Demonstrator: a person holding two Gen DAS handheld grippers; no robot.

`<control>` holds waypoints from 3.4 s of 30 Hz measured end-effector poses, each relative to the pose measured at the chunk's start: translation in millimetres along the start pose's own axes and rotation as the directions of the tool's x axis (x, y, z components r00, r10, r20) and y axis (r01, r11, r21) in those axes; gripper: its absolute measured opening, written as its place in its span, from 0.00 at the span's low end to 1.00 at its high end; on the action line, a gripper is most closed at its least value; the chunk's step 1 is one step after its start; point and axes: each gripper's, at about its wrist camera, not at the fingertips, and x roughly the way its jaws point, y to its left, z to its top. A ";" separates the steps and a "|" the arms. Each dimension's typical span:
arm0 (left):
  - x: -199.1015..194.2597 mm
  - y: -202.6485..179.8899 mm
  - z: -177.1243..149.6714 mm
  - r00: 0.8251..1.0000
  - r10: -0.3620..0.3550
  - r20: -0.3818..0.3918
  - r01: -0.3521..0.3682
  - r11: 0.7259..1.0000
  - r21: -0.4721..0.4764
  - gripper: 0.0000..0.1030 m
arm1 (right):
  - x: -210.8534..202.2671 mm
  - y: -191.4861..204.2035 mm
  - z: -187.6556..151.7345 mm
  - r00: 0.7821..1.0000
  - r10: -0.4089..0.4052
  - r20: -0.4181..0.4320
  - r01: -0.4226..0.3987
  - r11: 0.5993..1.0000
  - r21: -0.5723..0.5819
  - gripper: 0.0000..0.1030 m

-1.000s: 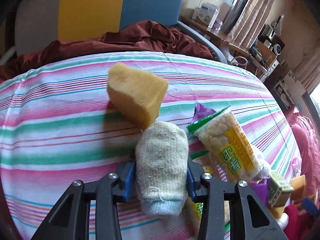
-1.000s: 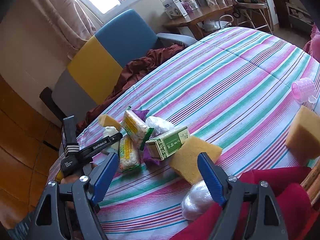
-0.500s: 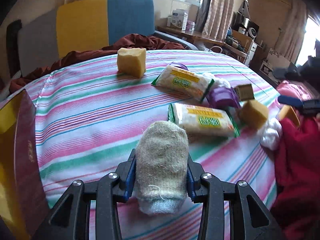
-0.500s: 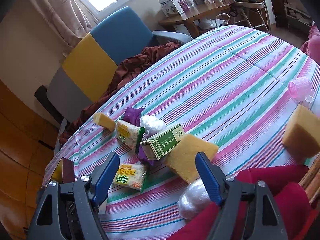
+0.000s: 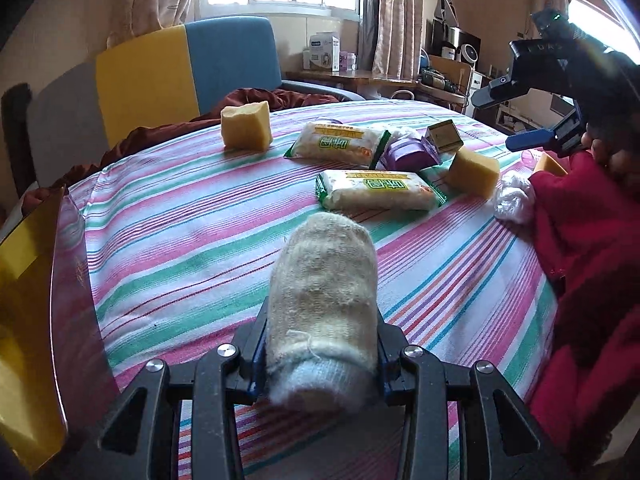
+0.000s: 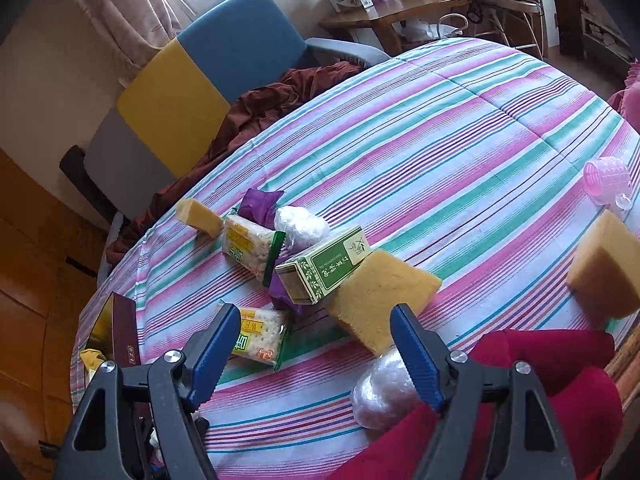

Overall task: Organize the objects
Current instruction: 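Lift the white sock with the left tool while the right tool grasps a WEIDAN cracker pack, then lower the white sock into the gold tray and open the left tool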

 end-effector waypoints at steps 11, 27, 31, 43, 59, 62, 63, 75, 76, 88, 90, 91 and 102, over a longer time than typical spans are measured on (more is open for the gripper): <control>-1.7 4.6 -4.4 0.999 -0.031 0.023 0.032 0.999 -0.021 0.40 | 20.1 38.2 -5.2 0.987 -0.101 -0.127 0.069 0.969 -0.236 0.76; -1.3 6.8 -5.3 0.998 -0.052 0.033 0.053 0.998 -0.037 0.40 | 138.9 147.5 -32.8 0.869 -0.387 -0.308 0.035 0.669 -0.742 0.82; -1.4 7.5 -6.1 0.998 -0.057 0.036 0.059 0.997 -0.042 0.40 | 151.9 145.5 -30.9 0.876 -0.387 -0.286 0.036 0.645 -0.763 0.82; -1.8 4.3 -6.2 0.998 -0.040 0.038 0.041 0.999 -0.031 0.40 | 147.4 143.0 -43.8 0.920 -0.250 -0.301 0.000 0.770 -0.639 0.48; -45.8 -4.7 5.0 0.999 -0.036 0.031 0.037 0.998 -0.040 0.39 | 150.0 132.5 -40.2 0.925 -0.219 -0.311 -0.024 0.781 -0.624 0.57; -63.7 -0.2 10.3 0.998 -0.030 0.053 0.033 0.998 -0.055 0.39 | 150.7 133.5 -39.0 0.925 -0.219 -0.310 -0.024 0.781 -0.624 0.57; -68.8 3.2 11.5 0.998 -0.027 0.058 0.030 0.997 -0.068 0.39 | 150.6 133.2 -38.8 0.925 -0.220 -0.310 -0.024 0.781 -0.625 0.57; -144.1 142.7 -8.7 0.972 0.234 0.019 -0.205 0.885 -0.417 0.39 | 148.8 131.1 -38.5 0.928 -0.233 -0.291 -0.010 0.765 -0.644 0.57; -147.4 156.5 -15.9 0.967 0.256 -0.002 -0.230 0.867 -0.442 0.39 | 148.8 130.8 -38.1 0.928 -0.233 -0.291 -0.010 0.765 -0.644 0.57; -162.3 213.5 -80.5 0.885 0.437 -0.162 -0.465 0.798 -0.383 0.39 | 148.3 127.4 -34.5 0.928 -0.238 -0.287 -0.006 0.760 -0.650 0.57; -155.9 216.1 -85.2 0.873 0.451 -0.183 -0.486 0.793 -0.366 0.39 | 148.3 127.5 -34.4 0.928 -0.237 -0.286 -0.006 0.760 -0.650 0.57; -154.1 218.1 -86.0 0.875 0.447 -0.187 -0.484 0.792 -0.371 0.40 | 148.3 127.2 -34.4 0.928 -0.238 -0.286 -0.006 0.759 -0.651 0.57; -177.6 220.3 -93.7 0.849 0.509 -0.142 -0.517 0.748 -0.416 0.63 | 146.5 123.0 -32.9 0.929 -0.240 -0.284 -0.005 0.756 -0.654 0.57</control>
